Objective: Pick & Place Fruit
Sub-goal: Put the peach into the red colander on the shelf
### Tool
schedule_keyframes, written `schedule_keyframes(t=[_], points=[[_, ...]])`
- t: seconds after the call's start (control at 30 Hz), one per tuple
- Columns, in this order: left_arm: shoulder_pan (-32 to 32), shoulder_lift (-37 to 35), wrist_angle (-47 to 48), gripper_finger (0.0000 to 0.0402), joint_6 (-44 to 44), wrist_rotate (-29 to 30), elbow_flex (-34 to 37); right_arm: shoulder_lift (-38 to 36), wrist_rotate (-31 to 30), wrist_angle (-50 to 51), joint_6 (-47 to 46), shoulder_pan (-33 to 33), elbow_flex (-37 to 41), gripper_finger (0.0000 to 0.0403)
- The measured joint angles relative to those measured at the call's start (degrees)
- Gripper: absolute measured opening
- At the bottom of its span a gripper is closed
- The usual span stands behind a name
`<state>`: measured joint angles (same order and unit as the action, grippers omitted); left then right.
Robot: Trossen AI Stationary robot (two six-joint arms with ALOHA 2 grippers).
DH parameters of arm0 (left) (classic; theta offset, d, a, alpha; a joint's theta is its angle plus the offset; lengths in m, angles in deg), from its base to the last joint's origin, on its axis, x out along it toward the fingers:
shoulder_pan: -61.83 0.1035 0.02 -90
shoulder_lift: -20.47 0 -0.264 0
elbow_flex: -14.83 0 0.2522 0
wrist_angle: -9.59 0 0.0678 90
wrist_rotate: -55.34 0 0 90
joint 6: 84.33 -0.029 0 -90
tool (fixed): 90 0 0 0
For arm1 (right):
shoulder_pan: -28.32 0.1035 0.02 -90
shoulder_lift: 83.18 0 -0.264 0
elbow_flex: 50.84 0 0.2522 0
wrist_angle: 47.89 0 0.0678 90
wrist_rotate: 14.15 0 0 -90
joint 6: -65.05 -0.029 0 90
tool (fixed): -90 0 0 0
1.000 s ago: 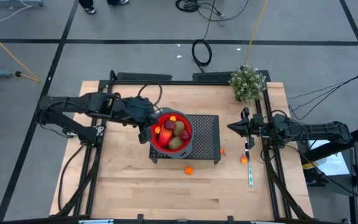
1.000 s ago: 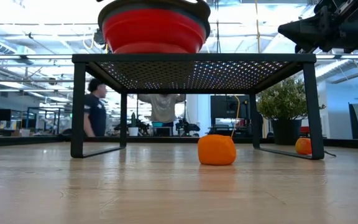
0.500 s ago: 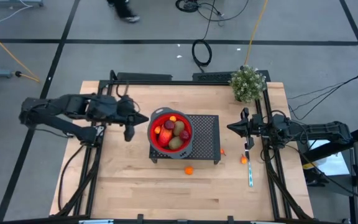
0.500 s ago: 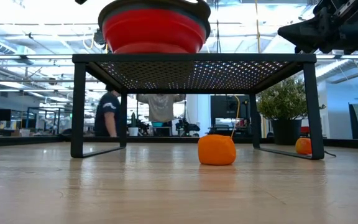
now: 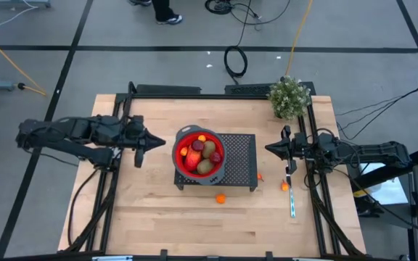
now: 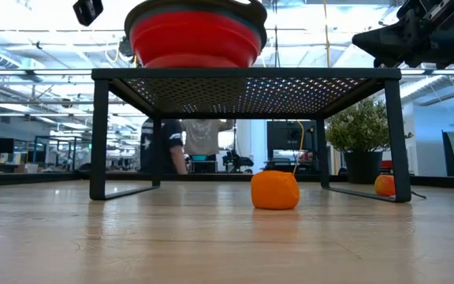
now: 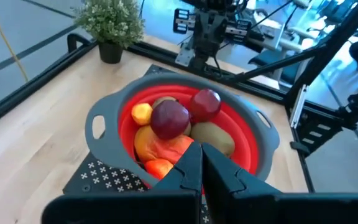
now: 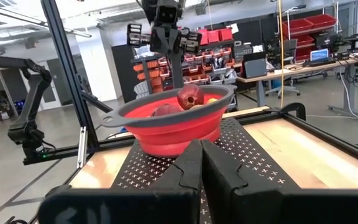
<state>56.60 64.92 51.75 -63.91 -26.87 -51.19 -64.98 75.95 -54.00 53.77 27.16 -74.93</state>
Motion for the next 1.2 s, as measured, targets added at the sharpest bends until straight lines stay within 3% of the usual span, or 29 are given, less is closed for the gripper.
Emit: schedule_keyframes(t=[1.2], points=[[0.0,-23.0,-18.9,0.0001,1.4,-0.4,31.2,0.0,0.0,0.1,-3.6,0.0,0.0,0.0000]])
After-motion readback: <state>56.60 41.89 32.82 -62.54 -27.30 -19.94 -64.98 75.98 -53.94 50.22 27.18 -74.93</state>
